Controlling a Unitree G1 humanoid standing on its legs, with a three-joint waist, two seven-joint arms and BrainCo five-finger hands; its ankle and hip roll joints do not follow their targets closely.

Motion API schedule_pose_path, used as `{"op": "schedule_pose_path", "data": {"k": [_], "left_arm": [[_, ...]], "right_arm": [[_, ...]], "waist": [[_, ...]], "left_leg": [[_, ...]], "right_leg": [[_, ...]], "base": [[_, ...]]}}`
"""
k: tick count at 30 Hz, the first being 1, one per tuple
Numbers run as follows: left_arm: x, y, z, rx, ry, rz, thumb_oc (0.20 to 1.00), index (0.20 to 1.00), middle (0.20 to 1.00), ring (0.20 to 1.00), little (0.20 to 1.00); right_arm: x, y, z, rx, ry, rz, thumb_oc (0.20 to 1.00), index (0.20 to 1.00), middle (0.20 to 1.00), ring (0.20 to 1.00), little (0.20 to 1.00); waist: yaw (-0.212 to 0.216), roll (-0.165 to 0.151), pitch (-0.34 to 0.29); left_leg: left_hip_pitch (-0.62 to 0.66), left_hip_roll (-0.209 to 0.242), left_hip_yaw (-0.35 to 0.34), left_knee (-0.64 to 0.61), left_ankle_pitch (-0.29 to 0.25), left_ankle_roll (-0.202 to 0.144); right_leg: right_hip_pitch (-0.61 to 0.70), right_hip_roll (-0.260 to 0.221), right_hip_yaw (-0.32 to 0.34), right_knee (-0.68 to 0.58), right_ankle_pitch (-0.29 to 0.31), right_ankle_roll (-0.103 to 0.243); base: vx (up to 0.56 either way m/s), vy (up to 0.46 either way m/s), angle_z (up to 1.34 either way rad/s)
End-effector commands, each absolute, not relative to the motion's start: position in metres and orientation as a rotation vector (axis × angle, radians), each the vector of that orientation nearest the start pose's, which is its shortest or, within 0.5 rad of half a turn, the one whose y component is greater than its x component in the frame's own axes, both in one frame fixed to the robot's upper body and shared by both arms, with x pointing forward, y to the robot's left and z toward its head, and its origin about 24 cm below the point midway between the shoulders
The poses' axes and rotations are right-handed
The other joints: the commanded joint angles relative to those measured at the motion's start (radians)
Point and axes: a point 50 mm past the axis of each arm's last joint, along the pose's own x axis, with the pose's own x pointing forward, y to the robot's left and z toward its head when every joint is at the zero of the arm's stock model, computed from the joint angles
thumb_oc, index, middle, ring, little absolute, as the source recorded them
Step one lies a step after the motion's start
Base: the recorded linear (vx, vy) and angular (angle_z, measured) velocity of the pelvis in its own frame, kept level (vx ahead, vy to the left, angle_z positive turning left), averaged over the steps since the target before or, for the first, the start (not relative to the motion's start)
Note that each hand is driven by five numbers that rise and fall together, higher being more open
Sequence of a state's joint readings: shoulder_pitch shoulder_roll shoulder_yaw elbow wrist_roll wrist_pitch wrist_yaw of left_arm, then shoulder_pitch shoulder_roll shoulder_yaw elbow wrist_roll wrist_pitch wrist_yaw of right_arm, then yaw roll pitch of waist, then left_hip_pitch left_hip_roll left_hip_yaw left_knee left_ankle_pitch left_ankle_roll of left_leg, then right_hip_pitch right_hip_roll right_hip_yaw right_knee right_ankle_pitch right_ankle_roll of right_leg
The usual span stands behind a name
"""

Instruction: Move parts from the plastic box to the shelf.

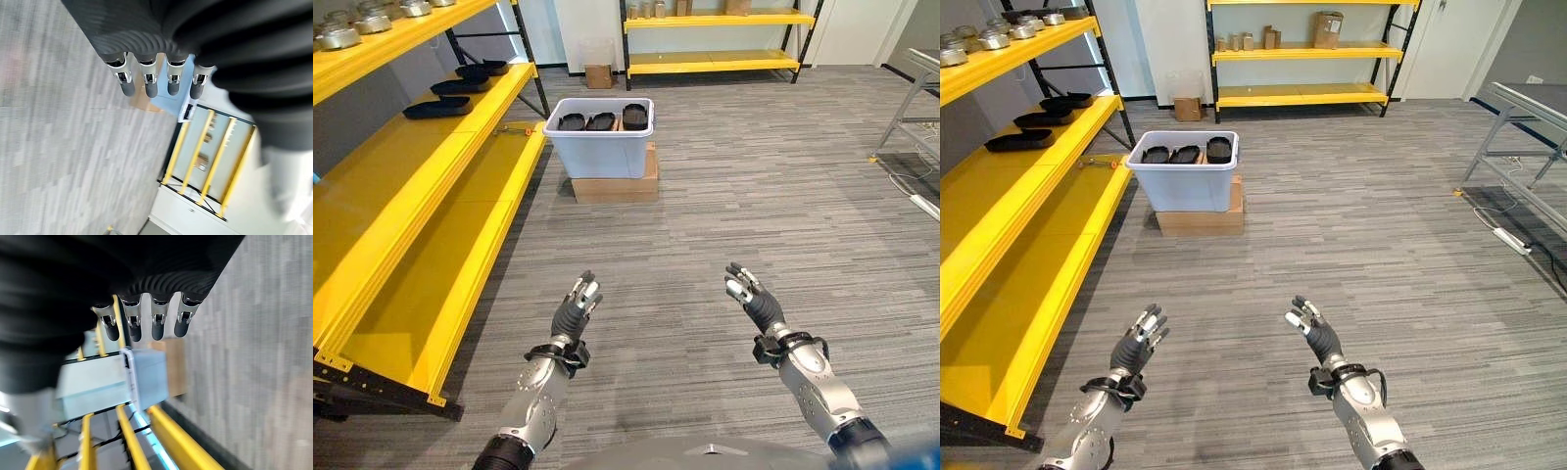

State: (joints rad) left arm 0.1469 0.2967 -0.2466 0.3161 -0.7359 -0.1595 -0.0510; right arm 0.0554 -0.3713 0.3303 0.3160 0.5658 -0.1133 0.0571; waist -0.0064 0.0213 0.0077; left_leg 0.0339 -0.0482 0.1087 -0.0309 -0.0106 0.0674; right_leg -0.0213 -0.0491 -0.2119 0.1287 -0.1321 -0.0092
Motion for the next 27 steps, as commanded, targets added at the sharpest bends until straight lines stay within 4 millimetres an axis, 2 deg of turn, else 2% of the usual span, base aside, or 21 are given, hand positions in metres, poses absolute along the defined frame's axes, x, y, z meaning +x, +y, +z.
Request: {"op": "schedule_pose_path", "data": {"k": [1,27], "left_arm": [[0.2051,0.1860,-0.0364,-0.422,0.277,-0.022,1.000,1.000,1.000,1.000,1.000],[0.1996,0.1880,-0.0412,-0.382,0.309,-0.023,1.000,1.000,1.000,1.000,1.000]], "right_arm": [[0.2226,-0.1679,-0.0285,0.179,0.303,0.220,1.000,1.000,1.000,1.000,1.000],[0.2207,-0.1624,-0.0292,0.168,0.316,0.261,1.000,1.000,1.000,1.000,1.000]], "waist": [[0.002,-0.033,0.015],[0.003,-0.034,0.019]], "left_leg": [[0.051,0.128,-0.025,-0.038,-0.015,-0.105],[0.063,0.122,-0.028,-0.055,-0.015,-0.102]], "right_leg": [[0.154,-0.087,-0.004,-0.209,0.090,0.119],[0.165,-0.090,-0.003,-0.216,0.091,0.120]], "base": [[0.00,0.006,-0.05],[0.00,0.001,0.00]]}}
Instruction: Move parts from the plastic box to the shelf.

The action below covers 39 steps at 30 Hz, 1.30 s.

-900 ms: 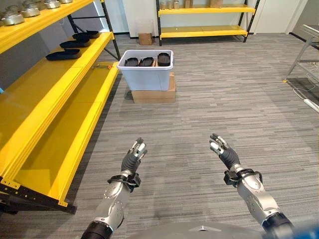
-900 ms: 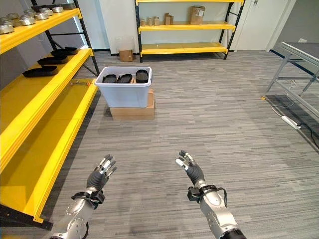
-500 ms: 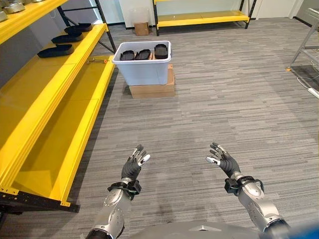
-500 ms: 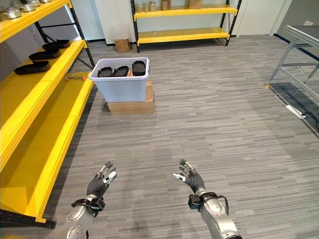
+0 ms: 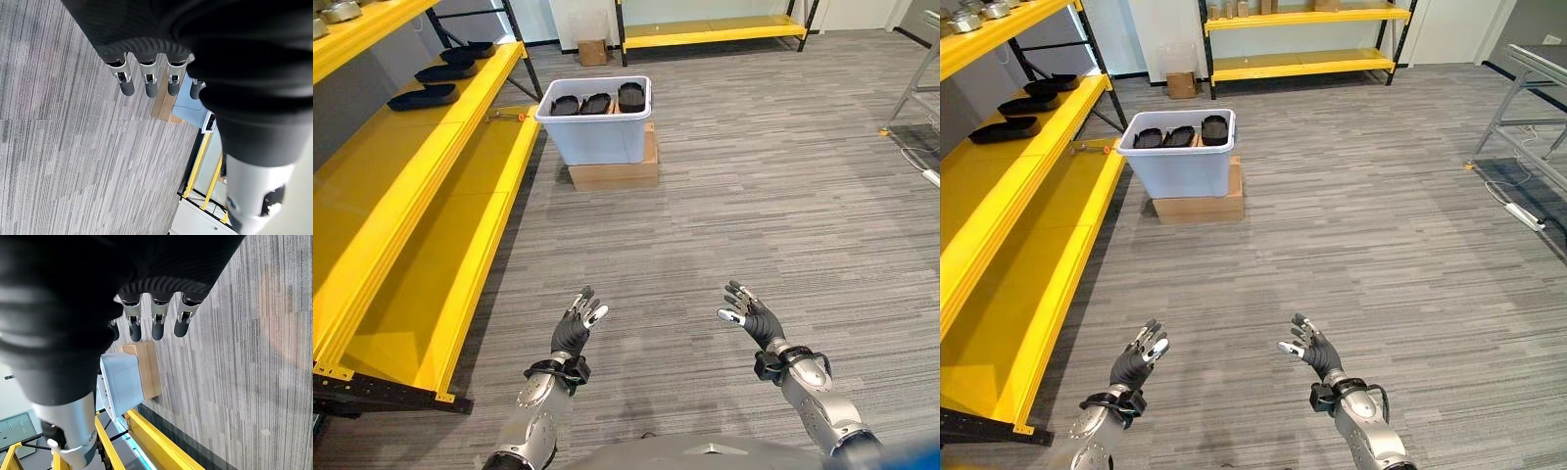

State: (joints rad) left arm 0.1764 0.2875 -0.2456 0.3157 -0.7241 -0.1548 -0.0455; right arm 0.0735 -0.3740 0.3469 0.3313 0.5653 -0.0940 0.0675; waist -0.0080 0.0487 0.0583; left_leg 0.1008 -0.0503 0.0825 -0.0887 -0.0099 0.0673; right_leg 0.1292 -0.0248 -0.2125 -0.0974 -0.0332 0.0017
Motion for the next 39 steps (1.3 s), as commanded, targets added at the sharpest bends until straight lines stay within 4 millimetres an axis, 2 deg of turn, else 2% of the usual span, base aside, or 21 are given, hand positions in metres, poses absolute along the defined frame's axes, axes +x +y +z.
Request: {"op": "schedule_pose_path", "data": {"k": [1,16,20,23,24,26,27,28,29,30,31,32,33,34,35,36,37,38,39], "left_arm": [[0.200,0.188,-0.042,-0.382,0.311,-0.023,1.000,1.000,1.000,1.000,1.000],[0.202,0.189,-0.036,-0.364,0.286,-0.032,1.000,1.000,1.000,1.000,1.000],[0.206,0.191,-0.031,-0.344,0.262,-0.038,1.000,1.000,1.000,1.000,1.000],[0.211,0.194,-0.024,-0.302,0.227,-0.044,1.000,1.000,1.000,1.000,1.000],[0.211,0.194,-0.024,-0.302,0.227,-0.044,1.000,1.000,1.000,1.000,1.000],[0.212,0.194,-0.022,-0.288,0.217,-0.050,1.000,1.000,1.000,1.000,1.000],[0.213,0.193,-0.018,-0.274,0.205,-0.066,1.000,1.000,1.000,1.000,1.000],[0.213,0.193,-0.018,-0.269,0.206,-0.071,1.000,1.000,1.000,1.000,1.000],[0.213,0.193,-0.018,-0.269,0.206,-0.071,1.000,1.000,1.000,1.000,1.000],[0.213,0.192,-0.019,-0.244,0.211,-0.083,1.000,1.000,1.000,1.000,1.000],[0.213,0.192,-0.019,-0.244,0.211,-0.083,1.000,1.000,1.000,1.000,1.000],[0.216,0.190,-0.016,-0.235,0.203,-0.093,1.000,1.000,1.000,1.000,1.000],[0.217,0.189,-0.015,-0.219,0.199,-0.104,1.000,1.000,1.000,1.000,1.000],[0.217,0.187,-0.016,-0.220,0.204,-0.121,1.000,1.000,1.000,1.000,1.000],[0.217,0.187,-0.016,-0.221,0.204,-0.121,1.000,1.000,1.000,1.000,1.000],[0.217,0.186,-0.016,-0.226,0.207,-0.124,1.000,1.000,1.000,1.000,1.000],[0.216,0.186,-0.017,-0.231,0.208,-0.127,1.000,1.000,1.000,1.000,1.000],[0.216,0.186,-0.017,-0.231,0.208,-0.127,1.000,1.000,1.000,1.000,1.000],[0.216,0.186,-0.017,-0.234,0.212,-0.129,1.000,1.000,1.000,1.000,1.000]], "right_arm": [[0.220,-0.163,-0.030,0.163,0.320,0.260,1.000,1.000,1.000,1.000,1.000],[0.223,-0.164,-0.029,0.151,0.315,0.265,1.000,1.000,1.000,1.000,1.000],[0.226,-0.164,-0.027,0.154,0.304,0.262,1.000,1.000,1.000,1.000,1.000],[0.226,-0.165,-0.028,0.163,0.308,0.258,1.000,1.000,1.000,1.000,1.000],[0.226,-0.165,-0.028,0.163,0.308,0.258,1.000,1.000,1.000,1.000,1.000],[0.226,-0.168,-0.028,0.161,0.308,0.244,1.000,1.000,1.000,1.000,1.000],[0.225,-0.173,-0.029,0.168,0.306,0.214,1.000,1.000,1.000,1.000,1.000],[0.223,-0.174,-0.029,0.174,0.308,0.204,1.000,1.000,1.000,1.000,1.000],[0.223,-0.174,-0.029,0.174,0.308,0.204,1.000,1.000,1.000,1.000,1.000],[0.217,-0.177,-0.033,0.180,0.320,0.189,1.000,1.000,1.000,1.000,1.000],[0.217,-0.177,-0.033,0.180,0.320,0.189,1.000,1.000,1.000,1.000,1.000],[0.216,-0.175,-0.033,0.205,0.318,0.182,1.000,1.000,1.000,1.000,1.000],[0.216,-0.173,-0.032,0.226,0.315,0.184,1.000,1.000,1.000,1.000,1.000],[0.213,-0.171,-0.034,0.251,0.325,0.193,1.000,1.000,1.000,1.000,1.000],[0.213,-0.171,-0.034,0.251,0.325,0.193,1.000,1.000,1.000,1.000,1.000],[0.214,-0.170,-0.034,0.258,0.324,0.204,1.000,1.000,1.000,1.000,1.000],[0.211,-0.169,-0.036,0.248,0.339,0.218,1.000,1.000,1.000,1.000,1.000],[0.211,-0.169,-0.036,0.248,0.339,0.218,1.000,1.000,1.000,1.000,1.000],[0.211,-0.168,-0.038,0.237,0.349,0.223,1.000,1.000,1.000,1.000,1.000]], "waist": [[0.005,-0.061,-0.031],[0.015,-0.070,-0.017],[0.022,-0.073,-0.013],[0.023,-0.070,0.000],[0.023,-0.070,-0.001],[0.022,-0.069,0.002],[0.014,-0.062,0.012],[0.009,-0.058,0.015],[0.010,-0.059,0.014],[-0.003,-0.050,0.033],[-0.002,-0.051,0.033],[-0.012,-0.039,0.062],[-0.019,-0.032,0.070],[-0.043,-0.027,0.079],[-0.042,-0.027,0.079],[-0.051,-0.030,0.086],[-0.055,-0.049,0.083],[-0.057,-0.045,0.085],[-0.063,-0.062,0.083]], "left_leg": [[-0.003,0.124,-0.002,0.003,-0.016,-0.102],[-0.024,0.109,0.001,0.035,-0.038,-0.089],[-0.052,0.088,-0.006,0.084,-0.070,-0.070],[-0.083,0.057,-0.021,0.146,-0.110,-0.039],[-0.084,0.057,-0.021,0.147,-0.111,-0.038],[-0.086,0.042,-0.027,0.157,-0.119,-0.027],[-0.088,0.015,-0.039,0.171,-0.129,-0.005],[-0.085,0.004,-0.047,0.173,-0.133,0.005],[-0.087,0.003,-0.045,0.173,-0.133,0.006],[-0.066,-0.027,-0.057,0.169,-0.136,0.030],[-0.066,-0.029,-0.056,0.168,-0.136,0.031],[-0.044,-0.037,-0.066,0.158,-0.134,0.044],[-0.035,-0.034,-0.071,0.154,-0.136,0.046],[-0.015,-0.029,-0.081,0.140,-0.135,0.047],[-0.014,-0.028,-0.079,0.139,-0.136,0.046],[0.000,-0.031,-0.080,0.131,-0.139,0.046],[0.019,-0.056,-0.088,0.111,-0.148,0.045],[0.023,-0.051,-0.090,0.109,-0.149,0.044],[0.055,-0.067,-0.103,0.086,-0.161,0.039]], "right_leg": [[0.015,-0.115,-0.003,0.010,-0.008,0.110],[0.005,-0.131,0.001,0.010,0.001,0.122],[-0.014,-0.158,0.008,0.051,0.000,0.135],[-0.059,-0.206,0.015,0.160,0.000,0.156],[-0.061,-0.206,0.016,0.162,-0.001,0.156],[-0.076,-0.223,0.025,0.199,0.016,0.166],[-0.120,-0.252,0.043,0.290,0.061,0.179],[-0.150,-0.267,0.057,0.348,0.088,0.176],[-0.154,-0.269,0.059,0.352,0.087,0.177],[-0.217,-0.303,0.094,0.485,0.189,0.166],[-0.220,-0.305,0.097,0.488,0.188,0.167],[-0.276,-0.305,0.104,0.594,0.210,0.153],[-0.304,-0.282,0.108,0.613,0.184,0.147],[-0.385,-0.169,0.134,0.602,0.094,0.130],[-0.387,-0.168,0.135,0.605,0.091,0.130],[-0.421,-0.118,0.132,0.559,0.066,0.121],[-0.447,-0.077,0.098,0.405,0.086,0.123],[-0.439,-0.073,0.094,0.397,0.088,0.122],[-0.454,-0.053,0.045,0.208,0.138,0.139]], "base": [[0.00,0.000,0.00],[0.00,0.013,0.00],[0.00,0.099,-0.02],[-0.02,0.209,0.00],[0.01,0.156,0.03],[0.01,0.177,0.04],[0.01,0.264,0.07],[0.01,0.263,0.05],[0.03,0.305,0.19],[0.02,0.219,0.29],[0.02,0.376,0.46],[0.01,0.211,0.39],[0.08,0.249,0.25],[0.08,0.087,0.17],[0.11,0.057,0.01],[0.17,0.013,-0.06],[0.18,0.015,-0.12],[0.29,-0.030,0.15],[0.27,-0.042,0.19]]}}
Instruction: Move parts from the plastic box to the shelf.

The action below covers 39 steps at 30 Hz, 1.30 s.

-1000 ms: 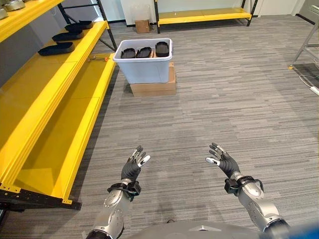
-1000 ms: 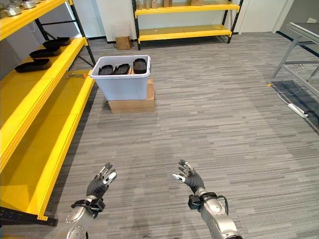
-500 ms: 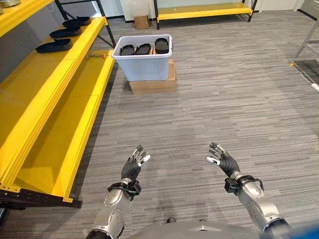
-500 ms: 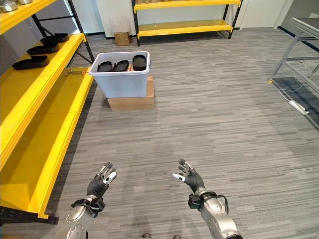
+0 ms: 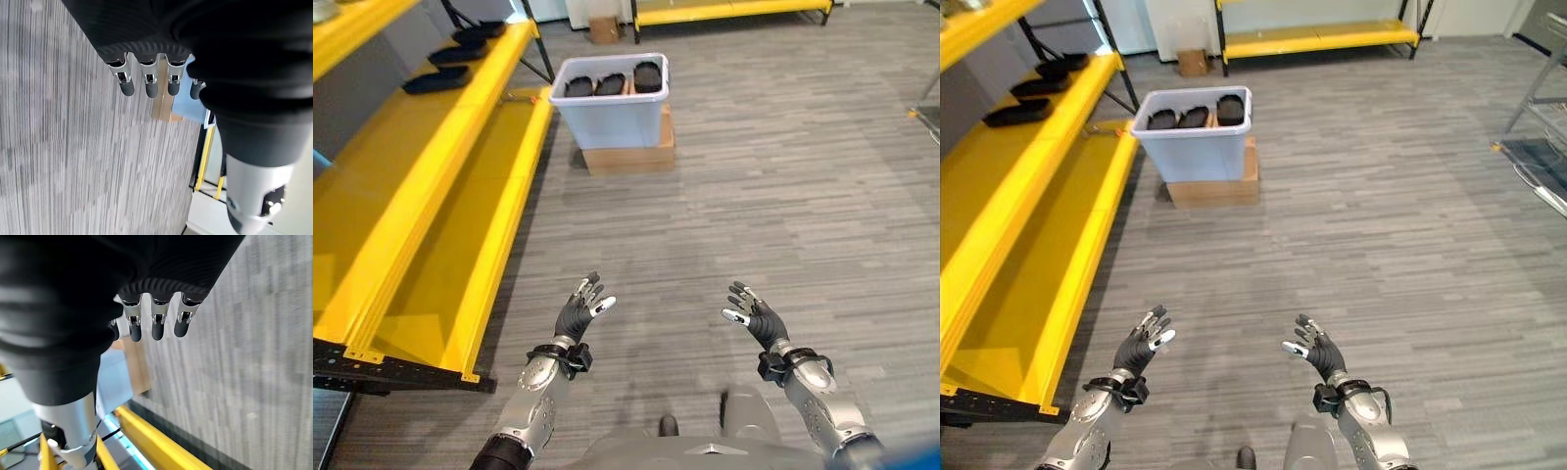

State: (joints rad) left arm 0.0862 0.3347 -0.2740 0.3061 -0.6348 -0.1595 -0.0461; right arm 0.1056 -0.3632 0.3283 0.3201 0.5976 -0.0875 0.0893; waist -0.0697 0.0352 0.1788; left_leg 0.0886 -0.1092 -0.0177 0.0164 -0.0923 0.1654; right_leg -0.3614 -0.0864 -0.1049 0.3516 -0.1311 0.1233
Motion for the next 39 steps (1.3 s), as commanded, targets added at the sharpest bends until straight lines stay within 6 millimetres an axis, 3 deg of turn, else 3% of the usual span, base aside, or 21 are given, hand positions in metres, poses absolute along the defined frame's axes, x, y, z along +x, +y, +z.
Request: {"op": "schedule_pose_path", "data": {"k": [1,4,7,10,11,13,15,16,17,18,19,20,24,25,27,28,32,34,35,38,39], "left_arm": [[0.217,0.186,-0.017,-0.238,0.209,-0.130,1.000,1.000,1.000,1.000,1.000],[0.218,0.182,-0.017,-0.251,0.210,-0.137,1.000,1.000,1.000,1.000,1.000],[0.217,0.174,-0.023,-0.281,0.229,-0.150,1.000,1.000,1.000,1.000,1.000],[0.219,0.168,-0.022,-0.302,0.227,-0.158,1.000,1.000,1.000,1.000,1.000],[0.219,0.168,-0.021,-0.307,0.222,-0.164,1.000,1.000,1.000,1.000,1.000],[0.218,0.167,-0.022,-0.313,0.231,-0.163,1.000,1.000,1.000,1.000,1.000],[0.216,0.170,-0.022,-0.313,0.230,-0.152,1.000,1.000,1.000,1.000,1.000],[0.214,0.172,-0.020,-0.323,0.231,-0.143,1.000,1.000,1.000,1.000,1.000],[0.214,0.172,-0.020,-0.323,0.231,-0.143,1.000,1.000,1.000,1.000,1.000],[0.212,0.173,-0.018,-0.326,0.224,-0.152,1.000,1.000,1.000,1.000,1.000],[0.212,0.173,-0.018,-0.326,0.225,-0.152,1.000,1.000,1.000,1.000,1.000],[0.210,0.175,-0.019,-0.330,0.230,-0.143,1.000,1.000,1.000,1.000,1.000],[0.205,0.181,-0.021,-0.316,0.241,-0.130,1.000,1.000,1.000,1.000,1.000],[0.203,0.184,-0.024,-0.312,0.252,-0.110,1.000,1.000,1.000,1.000,1.000],[0.203,0.185,-0.025,-0.308,0.253,-0.107,1.000,1.000,1.000,1.000,1.000],[0.205,0.188,-0.023,-0.300,0.241,-0.091,1.000,1.000,1.000,1.000,1.000],[0.206,0.188,-0.023,-0.313,0.233,-0.082,1.000,1.000,1.000,1.000,1.000],[0.206,0.187,-0.023,-0.317,0.231,-0.081,1.000,1.000,1.000,1.000,1.000],[0.207,0.188,-0.022,-0.316,0.228,-0.079,1.000,1.000,1.000,1.000,1.000],[0.206,0.191,-0.023,-0.301,0.239,-0.076,1.000,1.000,1.000,1.000,1.000],[0.205,0.191,-0.022,-0.296,0.240,-0.078,1.000,1.000,1.000,1.000,1.000]], "right_arm": [[0.213,-0.166,-0.036,0.231,0.343,0.235,1.000,1.000,1.000,1.000,1.000],[0.215,-0.162,-0.032,0.227,0.327,0.250,1.000,1.000,1.000,1.000,1.000],[0.209,-0.165,-0.035,0.250,0.342,0.235,1.000,1.000,1.000,1.000,1.000],[0.210,-0.170,-0.031,0.250,0.323,0.224,1.000,1.000,1.000,1.000,1.000],[0.211,-0.172,-0.030,0.249,0.322,0.219,1.000,1.000,1.000,1.000,1.000],[0.210,-0.177,-0.032,0.247,0.327,0.196,1.000,1.000,1.000,1.000,1.000],[0.209,-0.180,-0.033,0.239,0.332,0.187,1.000,1.000,1.000,1.000,1.000],[0.210,-0.184,-0.033,0.231,0.333,0.174,1.000,1.000,1.000,1.000,1.000],[0.210,-0.184,-0.033,0.231,0.333,0.174,1.000,1.000,1.000,1.000,1.000],[0.211,-0.186,-0.031,0.223,0.325,0.165,1.000,1.000,1.000,1.000,1.000],[0.211,-0.187,-0.031,0.223,0.325,0.164,1.000,1.000,1.000,1.000,1.000],[0.211,-0.188,-0.031,0.222,0.325,0.151,1.000,1.000,1.000,1.000,1.000],[0.209,-0.191,-0.033,0.213,0.332,0.139,1.000,1.000,1.000,1.000,1.000],[0.207,-0.190,-0.036,0.201,0.341,0.143,1.000,1.000,1.000,1.000,1.000],[0.207,-0.189,-0.037,0.195,0.344,0.147,1.000,1.000,1.000,1.000,1.000],[0.209,-0.186,-0.037,0.179,0.346,0.164,1.000,1.000,1.000,1.000,1.000],[0.207,-0.176,-0.040,0.191,0.365,0.208,1.000,1.000,1.000,1.000,1.000],[0.207,-0.173,-0.040,0.201,0.363,0.213,1.000,1.000,1.000,1.000,1.000],[0.207,-0.167,-0.040,0.216,0.363,0.233,1.000,1.000,1.000,1.000,1.000],[0.206,-0.162,-0.039,0.226,0.362,0.252,1.000,1.000,1.000,1.000,1.000],[0.205,-0.161,-0.040,0.233,0.361,0.254,1.000,1.000,1.000,1.000,1.000]], "waist": [[-0.010,-0.053,-0.038],[-0.025,-0.062,-0.048],[-0.041,-0.063,-0.101],[-0.054,-0.038,-0.134],[-0.052,-0.033,-0.138],[-0.049,-0.018,-0.142],[-0.034,-0.039,-0.131],[-0.001,-0.069,-0.096],[0.000,-0.067,-0.094],[0.027,-0.096,-0.064],[0.031,-0.088,-0.061],[0.059,-0.104,-0.042],[0.081,-0.120,-0.040],[0.095,-0.107,-0.043],[0.101,-0.103,-0.041],[0.121,-0.096,-0.041],[0.131,-0.091,-0.084],[0.132,-0.098,-0.098],[0.135,-0.110,-0.107],[0.137,-0.125,-0.120],[0.135,-0.135,-0.117]], "left_leg": [[0.088,-0.007,-0.010,-0.030,-0.084,-0.067],[0.141,-0.002,-0.035,-0.040,-0.110,-0.084],[0.187,0.029,-0.058,-0.028,-0.156,-0.106],[0.188,0.076,-0.072,0.037,-0.143,-0.136],[0.190,0.092,-0.068,0.057,-0.126,-0.151],[0.152,0.129,-0.057,0.218,0.021,-0.218],[0.032,0.120,-0.056,0.486,0.157,-0.261],[-0.070,0.098,-0.061,0.702,0.241,-0.282],[-0.071,0.101,-0.060,0.708,0.237,-0.282],[-0.181,0.082,-0.034,0.759,0.185,-0.234],[-0.182,0.090,-0.032,0.771,0.175,-0.234],[-0.311,0.083,0.011,0.714,0.090,-0.190],[-0.382,0.107,0.031,0.494,0.063,-0.163],[-0.389,0.140,0.010,0.193,0.174,-0.184],[-0.377,0.145,0.001,0.088,0.210,-0.191],[-0.372,0.139,-0.049,-0.010,0.248,-0.205],[-0.333,0.151,-0.038,-0.038,0.270,-0.202],[-0.326,0.141,-0.030,-0.022,0.254,-0.190],[-0.334,0.114,-0.005,0.041,0.209,-0.163],[-0.317,0.069,0.007,0.097,0.138,-0.127],[-0.308,0.044,0.009,0.117,0.113,-0.111]], "right_leg": [[0.033,0.021,-0.069,-0.303,0.256,0.026],[0.041,0.033,-0.054,-0.365,0.283,0.030],[0.091,0.064,-0.033,-0.366,0.278,-0.006],[0.075,0.094,-0.050,-0.301,0.237,-0.035],[0.082,0.099,-0.067,-0.283,0.217,-0.042],[0.143,0.141,-0.080,-0.269,0.169,-0.078],[0.203,0.146,-0.067,-0.288,0.143,-0.103],[0.262,0.140,-0.052,-0.300,0.117,-0.127],[0.263,0.143,-0.052,-0.300,0.117,-0.128],[0.315,0.122,-0.034,-0.315,0.105,-0.136],[0.318,0.130,-0.032,-0.314,0.104,-0.136],[0.364,0.115,-0.015,-0.322,0.089,-0.132],[0.414,0.107,0.012,-0.329,0.060,-0.121],[0.463,0.125,0.022,-0.350,0.040,-0.117],[0.489,0.133,0.029,-0.362,0.033,-0.116],[0.521,0.146,0.054,-0.375,0.017,-0.110],[0.563,0.119,0.071,-0.362,-0.027,-0.091],[0.567,0.101,0.071,-0.343,-0.040,-0.081],[0.570,0.064,0.059,-0.281,-0.047,-0.058],[0.520,0.017,0.056,-0.115,0.026,-0.013],[0.487,0.003,0.068,-0.012,0.106,0.017]], "base": [[0.35,-0.050,0.22],[0.33,-0.063,0.29],[0.38,-0.136,0.58],[0.49,-0.185,0.74],[0.58,-0.208,0.25],[0.54,-0.216,0.12],[0.35,-0.210,-0.11],[0.23,-0.174,-0.34],[0.29,-0.208,-0.37],[0.13,-0.078,-0.26],[0.30,-0.104,-0.25],[0.16,-0.015,-0.31],[0.32,0.047,-0.32],[0.37,0.107,-0.07],[0.36,0.109,-0.14],[0.33,0.130,-0.27],[0.39,0.215,-0.56],[0.32,0.215,-0.39],[0.36,0.265,-0.26],[0.42,0.310,-0.08],[0.25,0.245,0.12]]}}
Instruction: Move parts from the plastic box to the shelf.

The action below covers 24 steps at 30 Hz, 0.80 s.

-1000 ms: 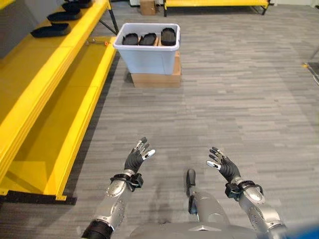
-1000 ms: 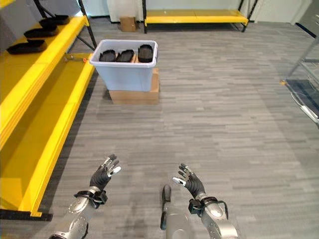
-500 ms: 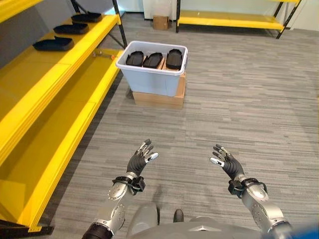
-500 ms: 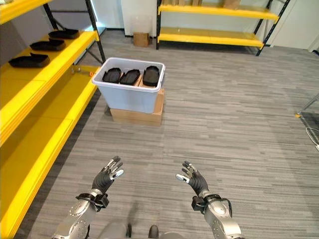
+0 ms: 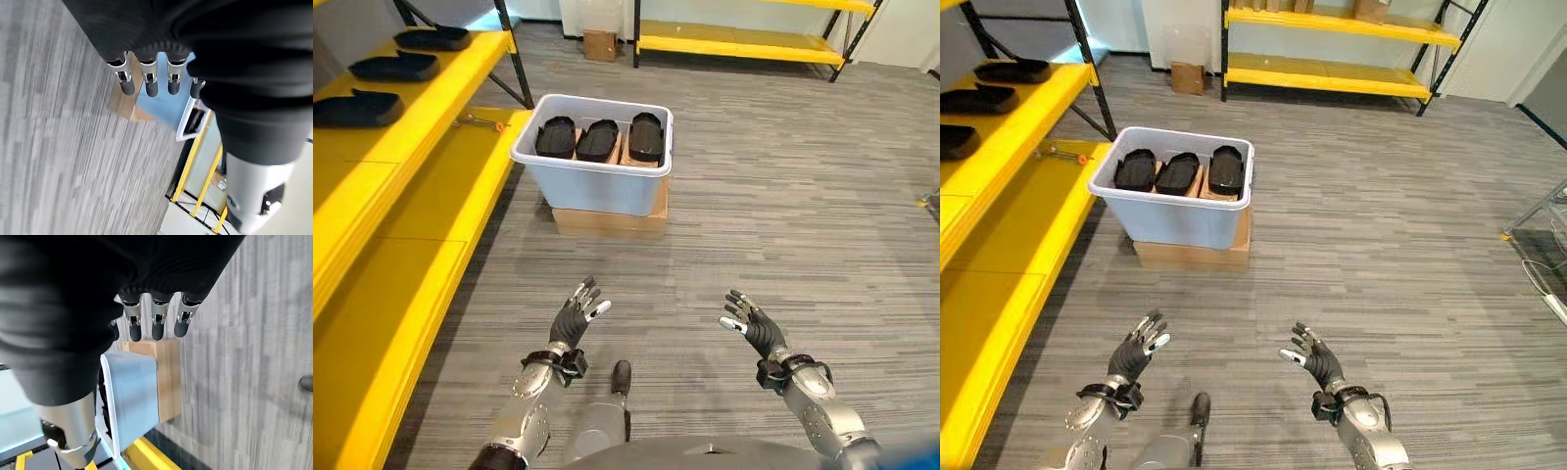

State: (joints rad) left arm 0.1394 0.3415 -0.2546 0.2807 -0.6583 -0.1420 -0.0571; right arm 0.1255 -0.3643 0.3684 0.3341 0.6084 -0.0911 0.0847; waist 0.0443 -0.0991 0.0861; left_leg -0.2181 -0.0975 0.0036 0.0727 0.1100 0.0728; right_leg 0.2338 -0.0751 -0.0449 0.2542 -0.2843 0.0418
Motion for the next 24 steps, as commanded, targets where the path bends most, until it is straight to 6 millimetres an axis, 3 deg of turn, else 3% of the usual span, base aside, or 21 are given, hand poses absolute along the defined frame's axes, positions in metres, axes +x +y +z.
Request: {"op": "schedule_pose_path", "data": {"k": [1,3,5,7,8,9,10,12,14,16,19,22,24], "left_arm": [[0.205,0.192,-0.021,-0.293,0.237,-0.077,1.000,1.000,1.000,1.000,1.000],[0.206,0.192,-0.020,-0.277,0.238,-0.083,1.000,1.000,1.000,1.000,1.000],[0.206,0.192,-0.020,-0.263,0.243,-0.099,1.000,1.000,1.000,1.000,1.000],[0.207,0.190,-0.019,-0.257,0.246,-0.116,1.000,1.000,1.000,1.000,1.000],[0.207,0.189,-0.020,-0.257,0.249,-0.122,1.000,1.000,1.000,1.000,1.000],[0.207,0.189,-0.020,-0.257,0.249,-0.122,1.000,1.000,1.000,1.000,1.000],[0.206,0.187,-0.021,-0.260,0.256,-0.140,1.000,1.000,1.000,1.000,1.000],[0.205,0.187,-0.022,-0.262,0.261,-0.143,1.000,1.000,1.000,1.000,1.000],[0.203,0.184,-0.025,-0.272,0.272,-0.145,1.000,1.000,1.000,1.000,1.000],[0.204,0.184,-0.025,-0.265,0.268,-0.151,1.000,1.000,1.000,1.000,1.000],[0.204,0.179,-0.025,-0.274,0.265,-0.171,1.000,1.000,1.000,1.000,1.000],[0.201,0.171,-0.030,-0.298,0.291,-0.191,1.000,1.000,1.000,1.000,1.000],[0.201,0.166,-0.030,-0.308,0.291,-0.204,1.000,1.000,1.000,1.000,1.000]], "right_arm": [[0.205,-0.161,-0.040,0.233,0.362,0.255,1.000,1.000,1.000,1.000,1.000],[0.205,-0.159,-0.040,0.231,0.364,0.257,1.000,1.000,1.000,1.000,1.000],[0.203,-0.158,-0.042,0.230,0.372,0.263,1.000,1.000,1.000,1.000,1.000],[0.202,-0.157,-0.042,0.231,0.372,0.273,1.000,1.000,1.000,1.000,1.000],[0.201,-0.158,-0.041,0.234,0.372,0.271,1.000,1.000,1.000,1.000,1.000],[0.201,-0.158,-0.041,0.234,0.372,0.271,1.000,1.000,1.000,1.000,1.000],[0.199,-0.161,-0.040,0.247,0.370,0.264,1.000,1.000,1.000,1.000,1.000],[0.198,-0.162,-0.041,0.247,0.373,0.260,1.000,1.000,1.000,1.000,1.000],[0.198,-0.164,-0.043,0.243,0.384,0.252,1.000,1.000,1.000,1.000,1.000],[0.200,-0.162,-0.041,0.227,0.379,0.267,1.000,1.000,1.000,1.000,1.000],[0.202,-0.160,-0.037,0.210,0.361,0.277,1.000,1.000,1.000,1.000,1.000],[0.198,-0.161,-0.041,0.230,0.381,0.264,1.000,1.000,1.000,1.000,1.000],[0.197,-0.163,-0.040,0.234,0.377,0.259,1.000,1.000,1.000,1.000,1.000]], "waist": [[0.017,0.008,-0.023],[0.005,0.022,-0.007],[-0.007,0.042,0.013],[-0.022,0.070,0.027],[-0.040,0.076,0.040],[-0.041,0.076,0.040],[-0.060,0.081,0.051],[-0.065,0.079,0.056],[-0.082,0.062,0.058],[-0.086,0.055,0.063],[-0.094,0.050,0.060],[-0.104,0.043,0.009],[-0.107,0.055,-0.015]], "left_leg": [[0.018,0.030,-0.014,0.057,-0.103,-0.009],[0.070,0.010,-0.014,0.049,-0.134,0.018],[0.127,0.008,-0.018,0.033,-0.156,0.038],[0.172,0.018,-0.029,0.020,-0.168,0.041],[0.199,0.010,-0.041,0.016,-0.175,0.039],[0.199,0.010,-0.041,0.016,-0.175,0.039],[0.238,-0.001,-0.049,0.010,-0.194,0.035],[0.251,-0.005,-0.055,0.010,-0.202,0.032],[0.299,-0.026,-0.067,-0.006,-0.226,0.016],[0.334,-0.030,-0.074,-0.023,-0.237,0.005],[0.368,-0.035,-0.086,-0.029,-0.264,0.000],[0.430,-0.029,-0.110,-0.051,-0.304,-0.006],[0.448,-0.007,-0.120,-0.026,-0.315,-0.020]], "right_leg": [[-0.149,-0.014,0.004,0.161,0.301,0.104],[-0.227,-0.034,-0.011,0.324,0.427,0.128],[-0.292,-0.042,-0.030,0.432,0.443,0.117],[-0.387,-0.029,-0.051,0.462,0.389,0.100],[-0.426,-0.018,-0.065,0.416,0.337,0.088],[-0.426,-0.018,-0.066,0.415,0.337,0.088],[-0.467,-0.003,-0.095,0.289,0.297,0.072],[-0.471,-0.008,-0.111,0.230,0.300,0.070],[-0.496,0.002,-0.131,-0.066,0.339,0.082],[-0.503,0.006,-0.164,-0.226,0.397,0.103],[-0.507,0.002,-0.174,-0.270,0.427,0.112],[-0.463,0.028,-0.143,-0.290,0.433,0.085],[-0.451,0.040,-0.162,-0.259,0.419,0.070]], "base": [[0.27,0.279,0.10],[0.23,0.256,0.21],[0.27,0.242,0.24],[0.29,0.187,0.13],[0.20,0.104,0.11],[0.30,0.086,0.35],[0.25,0.049,0.45],[0.20,0.021,0.35],[0.33,-0.047,-0.01],[0.33,-0.062,0.01],[0.26,-0.039,0.10],[0.46,-0.101,0.20],[0.44,-0.114,0.47]]}}
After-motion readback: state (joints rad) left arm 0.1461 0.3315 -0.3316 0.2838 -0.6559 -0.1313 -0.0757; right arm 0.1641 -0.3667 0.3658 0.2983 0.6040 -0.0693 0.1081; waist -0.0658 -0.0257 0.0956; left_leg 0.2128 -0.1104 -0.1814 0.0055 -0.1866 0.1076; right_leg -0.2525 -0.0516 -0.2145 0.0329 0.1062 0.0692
